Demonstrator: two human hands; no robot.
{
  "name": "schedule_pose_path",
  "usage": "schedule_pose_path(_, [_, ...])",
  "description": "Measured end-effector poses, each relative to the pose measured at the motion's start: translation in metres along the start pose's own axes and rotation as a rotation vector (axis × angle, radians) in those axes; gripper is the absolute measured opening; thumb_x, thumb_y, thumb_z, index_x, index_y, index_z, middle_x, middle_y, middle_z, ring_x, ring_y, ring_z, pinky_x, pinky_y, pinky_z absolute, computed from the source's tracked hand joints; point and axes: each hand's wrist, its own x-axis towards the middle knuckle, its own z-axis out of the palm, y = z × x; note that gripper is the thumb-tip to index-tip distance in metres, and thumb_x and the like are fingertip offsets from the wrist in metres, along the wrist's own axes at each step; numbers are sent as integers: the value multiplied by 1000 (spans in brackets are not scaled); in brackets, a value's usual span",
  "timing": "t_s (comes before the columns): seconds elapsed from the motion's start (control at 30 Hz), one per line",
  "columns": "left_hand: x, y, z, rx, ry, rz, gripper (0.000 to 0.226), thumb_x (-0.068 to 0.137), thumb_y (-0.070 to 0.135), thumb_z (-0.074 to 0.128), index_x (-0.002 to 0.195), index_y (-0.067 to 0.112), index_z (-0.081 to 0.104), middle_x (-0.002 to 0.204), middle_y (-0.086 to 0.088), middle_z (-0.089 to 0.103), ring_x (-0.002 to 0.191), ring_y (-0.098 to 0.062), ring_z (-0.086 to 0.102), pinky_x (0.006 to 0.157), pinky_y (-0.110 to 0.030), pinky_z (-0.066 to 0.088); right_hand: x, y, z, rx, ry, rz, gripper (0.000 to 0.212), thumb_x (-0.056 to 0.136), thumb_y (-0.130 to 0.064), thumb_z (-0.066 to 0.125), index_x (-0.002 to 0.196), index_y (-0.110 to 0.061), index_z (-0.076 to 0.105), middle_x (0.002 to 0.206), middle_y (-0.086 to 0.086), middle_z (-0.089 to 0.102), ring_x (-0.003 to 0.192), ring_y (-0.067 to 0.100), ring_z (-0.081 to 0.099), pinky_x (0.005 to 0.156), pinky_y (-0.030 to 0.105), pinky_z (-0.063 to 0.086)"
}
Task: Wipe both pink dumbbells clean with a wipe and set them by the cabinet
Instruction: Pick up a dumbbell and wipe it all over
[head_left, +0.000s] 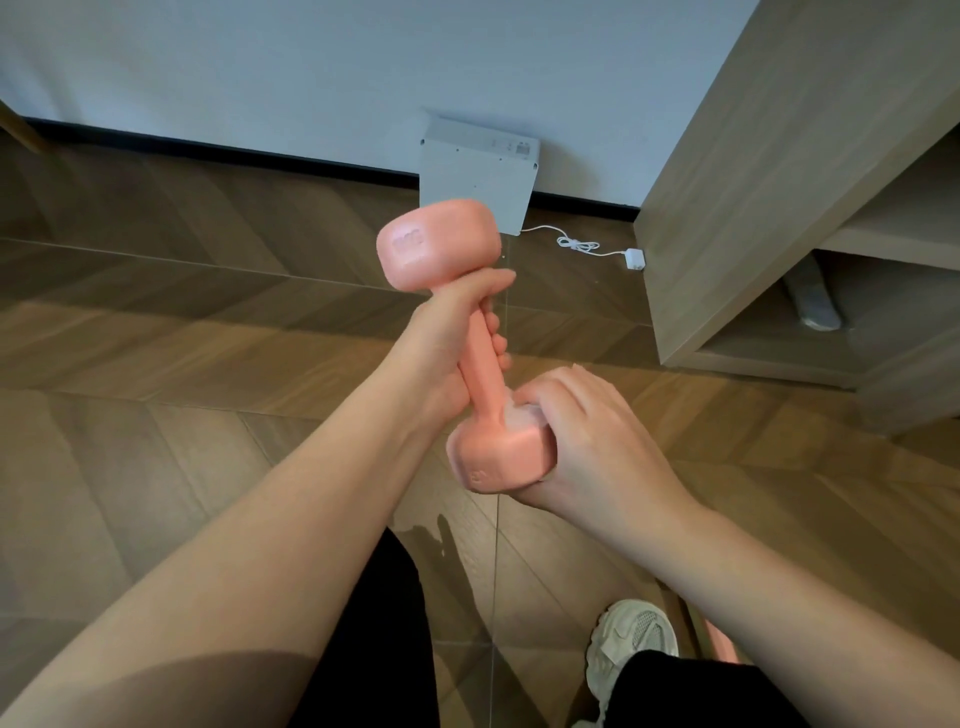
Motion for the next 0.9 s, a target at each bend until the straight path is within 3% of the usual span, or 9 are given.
schedule_pose_path(0.13, [-4,5,5,-87,-174,22,31,88,15,56,60,17,43,48,2,38,42,-13,35,41,-21,32,4,1,-4,-4,-54,32,55,58,-39,84,101,-14,62,98,-2,58,98,17,55,105,34,32])
schedule_pose_path(0.27, [-1,3,4,14,1,-36,23,87,21,69,69,16,55,55,1,49,47,-12,48,53,-26,44,-1,-2,-8,-34,44,41,61,54,-46,88,97,-15,59,96,-4,56,92,8,47,93,27,33])
schedule_pose_path(0.37, [-1,-3,4,12,101,-84,21,85,22,73,72,16,57,57,1,49,49,-12,47,55,-26,42,-5,-5,-4,-71,84,-17,65,50,-44,91,97,-13,59,94,-1,58,92,11,50,99,36,37])
schedule_pose_path(0.53, [-2,2,1,-51,-7,-74,35,83,22,63,52,19,46,48,3,40,41,-13,38,44,-19,32,-1,-7,-6,-98,-44,24,57,63,-52,78,99,-11,63,93,-2,62,93,18,60,113,45,29])
schedule_pose_path(0.63, [-6,6,4,-71,-56,-48,28,86,21,60,61,18,47,50,3,41,44,-13,39,44,-19,35,3,-6,-10,-77,-27,43,55,62,-51,79,98,-13,63,93,-4,60,94,16,59,113,46,28])
schedule_pose_path(0.8, [-6,4,6,24,55,-124,17,87,26,68,80,16,56,65,0,51,56,-14,50,61,-27,45,3,-6,-7,-142,23,66,67,50,-45,91,100,-12,61,97,1,59,94,21,58,110,47,31])
schedule_pose_path(0.9, [-5,-2,7,10,114,-140,22,84,27,71,74,17,55,61,2,47,51,-13,46,53,-25,41,1,-4,-4,-137,-5,40,66,53,-50,87,102,-13,63,96,-2,61,97,19,59,112,47,29])
